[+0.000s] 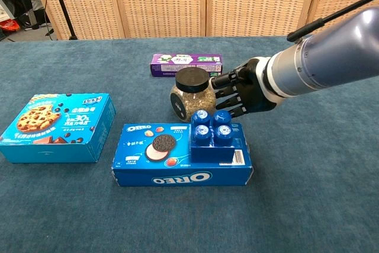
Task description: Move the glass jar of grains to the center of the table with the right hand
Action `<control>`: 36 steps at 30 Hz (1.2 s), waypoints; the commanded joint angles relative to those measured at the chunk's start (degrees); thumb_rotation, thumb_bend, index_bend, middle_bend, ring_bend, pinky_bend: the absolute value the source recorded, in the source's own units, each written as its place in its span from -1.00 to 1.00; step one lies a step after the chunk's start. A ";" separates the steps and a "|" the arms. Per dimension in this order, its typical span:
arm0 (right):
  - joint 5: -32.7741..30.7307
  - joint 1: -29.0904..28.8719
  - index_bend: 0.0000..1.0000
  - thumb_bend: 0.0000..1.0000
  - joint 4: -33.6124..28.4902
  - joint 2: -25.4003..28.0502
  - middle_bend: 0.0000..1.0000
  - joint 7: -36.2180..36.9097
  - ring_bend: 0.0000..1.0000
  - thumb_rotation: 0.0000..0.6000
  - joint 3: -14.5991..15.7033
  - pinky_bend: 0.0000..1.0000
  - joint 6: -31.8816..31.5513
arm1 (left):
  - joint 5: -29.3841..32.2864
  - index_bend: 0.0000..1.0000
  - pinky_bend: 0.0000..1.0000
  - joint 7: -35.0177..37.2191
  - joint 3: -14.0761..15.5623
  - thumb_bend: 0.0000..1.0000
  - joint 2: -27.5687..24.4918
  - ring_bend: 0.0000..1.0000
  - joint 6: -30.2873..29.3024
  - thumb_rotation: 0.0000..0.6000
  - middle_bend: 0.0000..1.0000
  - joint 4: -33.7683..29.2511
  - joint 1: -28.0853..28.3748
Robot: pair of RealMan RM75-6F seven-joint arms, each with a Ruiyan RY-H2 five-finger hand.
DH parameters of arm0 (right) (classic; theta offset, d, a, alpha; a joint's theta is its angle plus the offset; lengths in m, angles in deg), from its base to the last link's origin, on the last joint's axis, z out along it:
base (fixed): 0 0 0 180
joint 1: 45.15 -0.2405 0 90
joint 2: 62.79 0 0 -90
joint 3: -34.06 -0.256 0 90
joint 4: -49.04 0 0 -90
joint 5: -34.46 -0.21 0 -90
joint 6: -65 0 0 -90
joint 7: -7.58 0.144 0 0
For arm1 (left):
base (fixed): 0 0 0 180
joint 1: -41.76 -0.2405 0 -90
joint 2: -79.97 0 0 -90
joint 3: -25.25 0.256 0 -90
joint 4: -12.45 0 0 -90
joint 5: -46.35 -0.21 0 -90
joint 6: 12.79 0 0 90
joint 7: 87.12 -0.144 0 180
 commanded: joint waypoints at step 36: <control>30.67 18.87 -1.00 -0.06 -11.20 17.46 -1.00 -6.82 -1.00 1.00 -2.75 -0.64 -9.37 | -1.61 -1.00 -1.00 -1.95 0.43 -1.00 0.62 -1.00 -2.02 1.00 -1.00 -0.51 -0.74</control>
